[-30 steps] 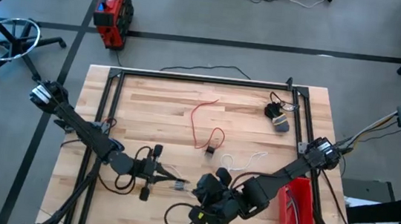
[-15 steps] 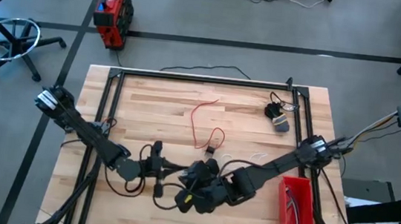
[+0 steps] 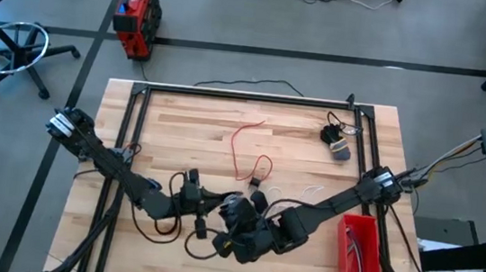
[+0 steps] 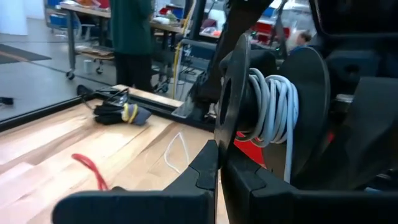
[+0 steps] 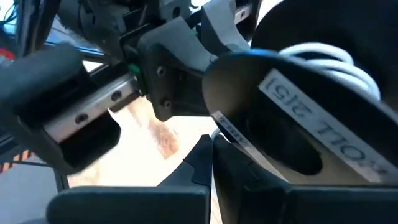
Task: Coil cords
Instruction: Coil the white wire onto the spool
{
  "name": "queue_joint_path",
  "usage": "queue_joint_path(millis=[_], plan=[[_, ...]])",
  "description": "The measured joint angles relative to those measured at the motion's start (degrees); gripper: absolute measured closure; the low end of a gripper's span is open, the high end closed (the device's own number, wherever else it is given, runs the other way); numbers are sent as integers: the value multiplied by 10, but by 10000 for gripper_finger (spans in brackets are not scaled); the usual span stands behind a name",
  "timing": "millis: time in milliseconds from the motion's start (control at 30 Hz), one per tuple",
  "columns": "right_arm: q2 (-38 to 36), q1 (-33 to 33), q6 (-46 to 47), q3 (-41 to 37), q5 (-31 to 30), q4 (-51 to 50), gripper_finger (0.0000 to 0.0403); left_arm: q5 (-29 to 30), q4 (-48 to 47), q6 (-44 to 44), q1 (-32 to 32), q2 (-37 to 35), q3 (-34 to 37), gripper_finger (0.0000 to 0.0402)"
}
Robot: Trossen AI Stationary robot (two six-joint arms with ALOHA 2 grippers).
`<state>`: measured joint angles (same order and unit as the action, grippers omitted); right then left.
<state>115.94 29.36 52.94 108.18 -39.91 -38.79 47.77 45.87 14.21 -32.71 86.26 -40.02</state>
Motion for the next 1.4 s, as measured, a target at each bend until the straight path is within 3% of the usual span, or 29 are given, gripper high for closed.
queue_joint_path(millis=[233,600,833,933,1033,1167,1267,1400], plan=[[0,18,-18,0,-18,-9,386,-19,23,-1,-1,0,1,401],[-8,55,-68,1,-29,-37,276,-57,32,-87,-12,-42,0,401],[-33,85,-136,20,-94,-70,234,-144,22,-163,-41,-82,0,401],[-32,96,-199,36,-150,-45,227,-160,21,-188,-52,-95,0,401],[-33,97,-271,39,-170,33,227,-160,22,-202,-56,-101,-4,401],[-33,92,-359,38,-134,122,229,-159,21,-211,-57,-104,-4,401],[-33,90,-371,38,-102,145,229,-159,21,-212,-57,-104,-4,401],[-33,89,-371,38,-111,151,237,-159,21,-213,-57,-104,-4,401]])
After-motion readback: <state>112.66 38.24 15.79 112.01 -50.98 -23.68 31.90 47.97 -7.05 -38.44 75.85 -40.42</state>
